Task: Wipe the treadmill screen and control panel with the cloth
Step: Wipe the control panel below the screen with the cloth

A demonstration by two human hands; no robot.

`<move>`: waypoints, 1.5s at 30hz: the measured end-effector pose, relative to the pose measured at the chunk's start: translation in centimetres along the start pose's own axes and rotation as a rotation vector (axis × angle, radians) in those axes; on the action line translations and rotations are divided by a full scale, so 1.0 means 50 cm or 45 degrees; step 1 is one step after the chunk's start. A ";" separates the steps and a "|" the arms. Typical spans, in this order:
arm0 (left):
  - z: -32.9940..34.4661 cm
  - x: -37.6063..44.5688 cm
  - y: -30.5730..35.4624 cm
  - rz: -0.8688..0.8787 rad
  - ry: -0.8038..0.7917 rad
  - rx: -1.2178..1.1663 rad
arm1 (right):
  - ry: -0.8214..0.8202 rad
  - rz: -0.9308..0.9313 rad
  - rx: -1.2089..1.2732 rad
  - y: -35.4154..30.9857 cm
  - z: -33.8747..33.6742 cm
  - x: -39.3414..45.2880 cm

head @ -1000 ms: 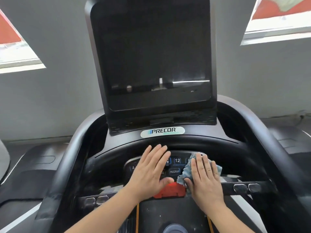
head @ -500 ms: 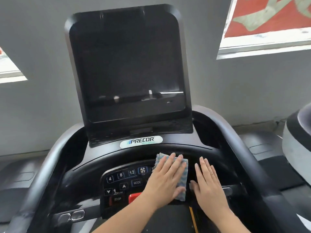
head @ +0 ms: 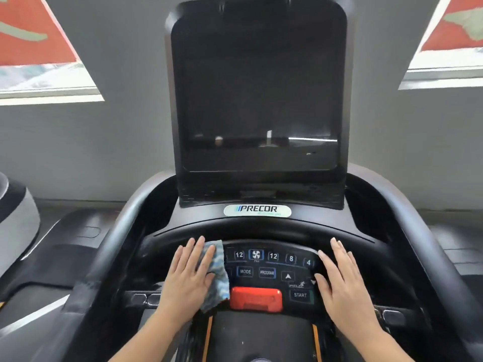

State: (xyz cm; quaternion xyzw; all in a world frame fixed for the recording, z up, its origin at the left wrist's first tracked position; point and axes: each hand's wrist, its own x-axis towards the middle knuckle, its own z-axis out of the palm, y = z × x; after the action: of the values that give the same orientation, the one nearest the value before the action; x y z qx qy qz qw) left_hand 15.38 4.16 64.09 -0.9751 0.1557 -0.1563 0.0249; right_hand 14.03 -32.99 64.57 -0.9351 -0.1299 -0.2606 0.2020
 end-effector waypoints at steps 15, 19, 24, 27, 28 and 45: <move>0.064 -0.080 0.065 0.078 0.058 -0.003 | -0.055 0.182 0.169 -0.051 0.041 0.136; 0.084 -0.117 0.067 0.249 0.079 0.105 | -0.064 0.185 0.128 -0.035 0.031 0.111; 0.042 -0.035 0.037 0.387 0.046 0.104 | -0.042 0.327 0.138 -0.029 0.013 0.119; 0.032 -0.005 0.037 0.338 0.033 0.092 | -0.043 0.313 0.136 -0.034 0.016 0.125; 0.035 -0.012 0.039 0.308 0.038 0.081 | -0.053 0.303 0.136 -0.038 0.018 0.126; 0.048 -0.067 0.056 0.172 -0.049 0.014 | -0.155 0.020 0.003 -0.054 0.056 0.094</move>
State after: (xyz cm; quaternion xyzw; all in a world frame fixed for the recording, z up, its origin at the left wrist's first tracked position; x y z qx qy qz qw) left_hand 12.27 2.55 60.55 -0.9650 0.2199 -0.1362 0.0436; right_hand 18.22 -28.72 65.75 -0.9500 -0.1350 -0.2014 0.1968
